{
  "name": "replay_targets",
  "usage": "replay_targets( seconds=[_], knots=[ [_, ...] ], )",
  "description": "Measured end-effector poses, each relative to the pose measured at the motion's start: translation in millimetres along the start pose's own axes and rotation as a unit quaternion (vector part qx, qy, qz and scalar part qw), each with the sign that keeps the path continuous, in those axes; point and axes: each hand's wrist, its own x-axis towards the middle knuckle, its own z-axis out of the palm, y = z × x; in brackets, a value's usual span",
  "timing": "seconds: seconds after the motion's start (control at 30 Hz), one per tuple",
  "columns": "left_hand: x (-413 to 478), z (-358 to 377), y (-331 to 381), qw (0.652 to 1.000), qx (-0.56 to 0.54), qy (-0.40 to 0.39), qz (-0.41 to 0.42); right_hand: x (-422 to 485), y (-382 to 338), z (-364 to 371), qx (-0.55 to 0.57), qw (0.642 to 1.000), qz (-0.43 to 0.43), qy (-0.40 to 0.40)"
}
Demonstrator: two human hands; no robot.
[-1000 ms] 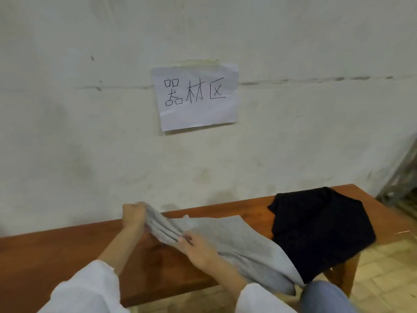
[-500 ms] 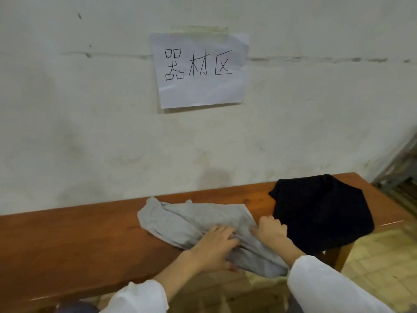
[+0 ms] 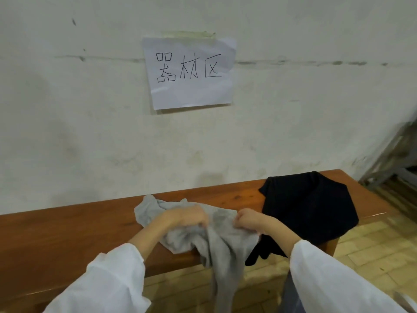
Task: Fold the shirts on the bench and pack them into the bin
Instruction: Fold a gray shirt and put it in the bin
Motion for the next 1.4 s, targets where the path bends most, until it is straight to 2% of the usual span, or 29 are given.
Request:
replay_targets(
  seconds=[0.03,0.07,0.1,0.17,0.2,0.27,0.3,0.33,0.4,0.47,0.53,0.6,0.67,0.73,0.77,0.8,0.83,0.87,0.9,0.93,0.97,1.0,1.03,1.1,1.13,1.2,1.23,1.33,1.4],
  knots=[
    [-2.3,2.8,-5.8,0.999,-0.023,-0.047,-0.015,-1.2,-2.0,8.7,-0.079,0.997,0.004,-0.023],
    [-1.3,8.2,-10.0,0.998,-0.033,-0.051,-0.016,-1.4,1.3,16.7,-0.122,0.992,0.01,-0.036],
    [1.3,9.8,-20.0,1.0,-0.03,-0.009,0.002,5.2,2.1,26.0,-0.136,0.99,0.004,-0.027],
    [6.6,9.8,-35.7,0.987,0.018,0.156,0.023,14.6,2.9,41.8,-0.116,0.991,-0.011,0.071],
    [8.6,9.0,-45.1,0.965,0.067,0.254,0.005,21.5,0.8,46.7,-0.083,0.988,0.0,0.127],
    [10.4,9.0,-66.6,0.902,0.109,0.409,-0.089,34.0,-4.7,51.5,0.033,0.984,0.02,0.176],
    [8.4,7.5,-76.2,0.881,0.097,0.439,-0.146,39.8,-9.1,51.7,0.099,0.979,0.027,0.177],
    [6.8,6.3,-85.3,0.871,0.075,0.445,-0.193,42.1,-13.0,50.5,0.168,0.97,0.044,0.169],
    [5.5,3.2,-105.5,0.876,0.05,0.415,-0.243,48.7,-21.7,48.9,0.284,0.945,0.081,0.139],
    [6.7,5.5,-122.1,0.897,0.09,0.369,-0.227,47.2,-29.8,46.7,0.303,0.942,0.097,0.106],
    [7.5,6.6,-132.7,0.914,0.148,0.35,-0.144,47.1,-40.7,47.6,0.248,0.963,0.096,0.043],
    [6.7,7.6,-134.0,0.928,0.149,0.33,-0.086,43.3,-48.7,45.9,0.169,0.98,0.093,-0.039],
    [5.6,2.8,-129.8,0.941,0.102,0.312,-0.08,38.0,-57.6,46.9,0.095,0.978,0.106,-0.154],
    [5.2,-11.7,-119.3,0.962,0.026,0.27,-0.042,37.0,-69.9,44.2,-0.039,0.958,0.103,-0.264],
    [4.4,-22.2,-112.9,0.968,-0.021,0.248,-0.004,36.6,-77.8,40.2,-0.075,0.954,0.088,-0.275],
    [2.6,-33.2,-106.2,0.963,-0.04,0.263,0.037,38.6,-86.2,36.1,-0.083,0.969,0.055,-0.227],
    [0.2,-43.8,-99.1,0.946,-0.037,0.315,0.066,44.3,-91.2,32.0,-0.078,0.99,0.011,-0.12],
    [-1.2,-54.2,-92.9,0.912,-0.028,0.4,0.082,48.4,-93.6,26.7,-0.068,0.996,-0.039,0.029],
    [-2.3,-62.2,-87.7,0.87,-0.034,0.484,0.089,53.2,-95.4,25.2,-0.032,0.981,-0.075,0.174],
    [-1.2,-67.0,-84.3,0.836,-0.04,0.541,0.086,54.8,-96.1,25.0,0.025,0.954,-0.113,0.276],
    [2.4,-70.1,-82.8,0.818,-0.035,0.57,0.073,56.2,-97.2,26.9,0.076,0.93,-0.15,0.326],
    [6.7,-69.3,-82.2,0.821,-0.019,0.569,0.045,59.9,-96.0,31.1,0.107,0.921,-0.172,0.332],
    [10.8,-64.0,-82.3,0.834,-0.001,0.552,0.019,63.3,-93.3,38.3,0.1,0.927,-0.175,0.315],
    [18.0,-43.2,-81.4,0.867,0.035,0.497,-0.016,70.5,-83.7,57.4,-0.003,0.949,-0.116,0.294],
    [22.7,-28.9,-81.8,0.885,0.058,0.461,-0.025,72.7,-77.9,67.4,-0.047,0.946,-0.086,0.308],
    [35.0,0.1,-89.6,0.916,0.121,0.381,-0.035,78.2,-62.8,87.3,-0.096,0.934,-0.101,0.328],
    [39.6,14.0,-94.9,0.925,0.147,0.349,-0.044,81.0,-54.3,94.8,-0.128,0.933,-0.122,0.313],
    [35.0,38.3,-108.3,0.922,0.217,0.315,-0.057,81.1,-27.7,105.0,-0.221,0.941,-0.131,0.223],
    [32.6,42.0,-122.0,0.923,0.243,0.294,-0.053,84.0,-8.4,97.9,-0.234,0.939,-0.107,0.226]
  ],
)
